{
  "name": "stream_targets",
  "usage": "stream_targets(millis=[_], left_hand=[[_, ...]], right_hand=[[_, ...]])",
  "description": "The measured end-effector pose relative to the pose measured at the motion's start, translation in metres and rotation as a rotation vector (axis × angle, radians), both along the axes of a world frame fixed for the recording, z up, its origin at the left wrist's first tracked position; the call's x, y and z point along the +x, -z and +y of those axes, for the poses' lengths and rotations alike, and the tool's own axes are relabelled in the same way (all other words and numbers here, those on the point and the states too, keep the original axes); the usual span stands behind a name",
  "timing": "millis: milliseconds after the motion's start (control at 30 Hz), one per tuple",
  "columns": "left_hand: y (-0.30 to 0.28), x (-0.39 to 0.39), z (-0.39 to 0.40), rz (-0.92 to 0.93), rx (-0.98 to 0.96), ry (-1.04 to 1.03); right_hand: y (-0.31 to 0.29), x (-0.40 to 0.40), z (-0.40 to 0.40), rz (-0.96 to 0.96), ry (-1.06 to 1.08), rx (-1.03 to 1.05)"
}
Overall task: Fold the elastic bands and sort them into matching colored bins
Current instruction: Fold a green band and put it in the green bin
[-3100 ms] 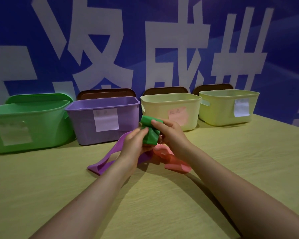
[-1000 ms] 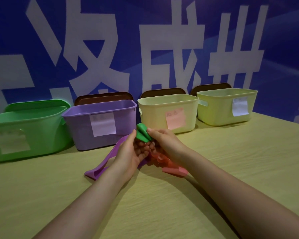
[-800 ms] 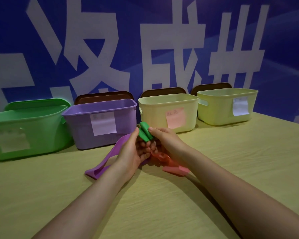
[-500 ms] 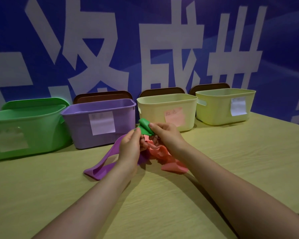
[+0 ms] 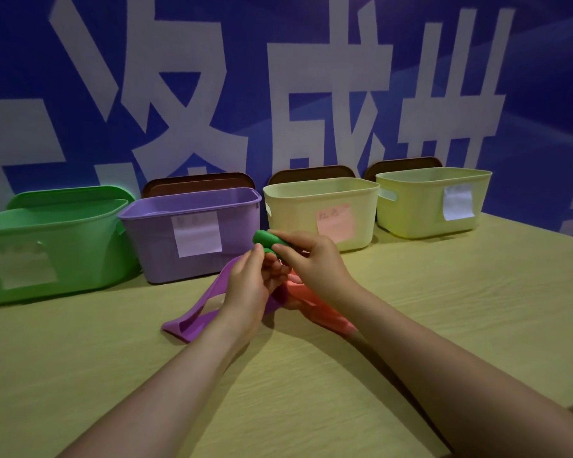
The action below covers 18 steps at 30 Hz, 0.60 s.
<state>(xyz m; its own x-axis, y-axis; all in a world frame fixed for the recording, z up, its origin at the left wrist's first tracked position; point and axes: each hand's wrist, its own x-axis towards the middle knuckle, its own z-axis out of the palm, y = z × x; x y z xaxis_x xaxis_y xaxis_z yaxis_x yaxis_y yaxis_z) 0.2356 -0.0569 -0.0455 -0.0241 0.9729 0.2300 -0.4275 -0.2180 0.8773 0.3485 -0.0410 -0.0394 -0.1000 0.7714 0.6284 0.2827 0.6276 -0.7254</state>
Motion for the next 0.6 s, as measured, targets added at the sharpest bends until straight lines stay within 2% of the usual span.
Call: stream_targets(millis=[133, 333, 467, 600], left_hand=[[-0.0032, -0.001, -0.0062, -0.08, -0.098, 0.051], [-0.0071, -0.0056, -0.0059, -0.006, -0.2, 0.05], [-0.0078, -0.0036, -0.003, -0.038, -0.19, 0.065], [-0.0052, 0.0009, 0.0002, 0.007, -0.099, 0.074]], right_hand=[[0.0012, 0.0031, -0.0005, -0.035, -0.053, -0.034], [0.0027, 0.0037, -0.0015, -0.118, -0.133, -0.092], [0.001, 0.0022, 0.0007, 0.053, -0.154, -0.214], [-0.0065, 0.0011, -0.0013, 0.195, -0.131, -0.307]])
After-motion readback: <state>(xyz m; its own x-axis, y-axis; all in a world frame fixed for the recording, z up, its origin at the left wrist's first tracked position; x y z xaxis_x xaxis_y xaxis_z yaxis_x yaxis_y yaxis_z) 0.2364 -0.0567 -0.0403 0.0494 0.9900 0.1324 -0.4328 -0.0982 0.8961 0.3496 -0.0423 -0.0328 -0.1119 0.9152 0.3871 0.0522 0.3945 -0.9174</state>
